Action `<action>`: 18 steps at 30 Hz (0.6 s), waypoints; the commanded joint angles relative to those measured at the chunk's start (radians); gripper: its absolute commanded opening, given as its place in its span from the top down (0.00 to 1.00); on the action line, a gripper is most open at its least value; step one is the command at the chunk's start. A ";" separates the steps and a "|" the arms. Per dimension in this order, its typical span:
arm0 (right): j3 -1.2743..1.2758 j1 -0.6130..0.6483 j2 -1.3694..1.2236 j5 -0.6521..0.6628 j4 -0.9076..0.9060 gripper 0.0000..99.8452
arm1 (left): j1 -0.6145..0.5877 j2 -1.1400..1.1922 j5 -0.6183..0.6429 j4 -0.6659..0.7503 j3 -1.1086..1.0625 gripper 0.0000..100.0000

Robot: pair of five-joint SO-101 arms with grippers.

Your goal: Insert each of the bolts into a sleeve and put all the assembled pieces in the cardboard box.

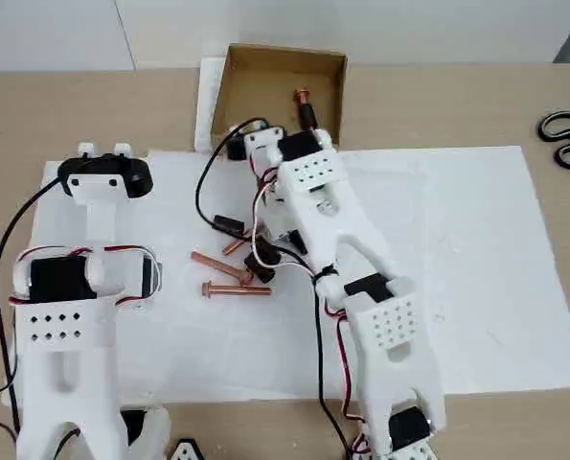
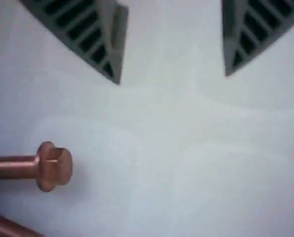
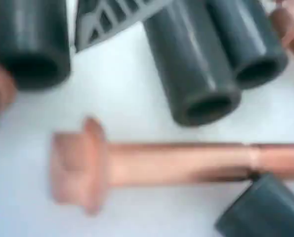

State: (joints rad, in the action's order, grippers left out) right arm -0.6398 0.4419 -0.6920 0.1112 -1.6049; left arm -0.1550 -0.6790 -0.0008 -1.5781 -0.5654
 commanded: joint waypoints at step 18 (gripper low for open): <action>0.003 0.064 0.093 -0.031 -0.033 0.81 | 0.006 -0.025 0.003 0.015 0.002 0.87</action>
State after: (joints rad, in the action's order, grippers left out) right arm -0.6337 0.5017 -0.6613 0.0928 -1.6341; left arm -0.1550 -0.6790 -0.0008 -1.5781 -0.5654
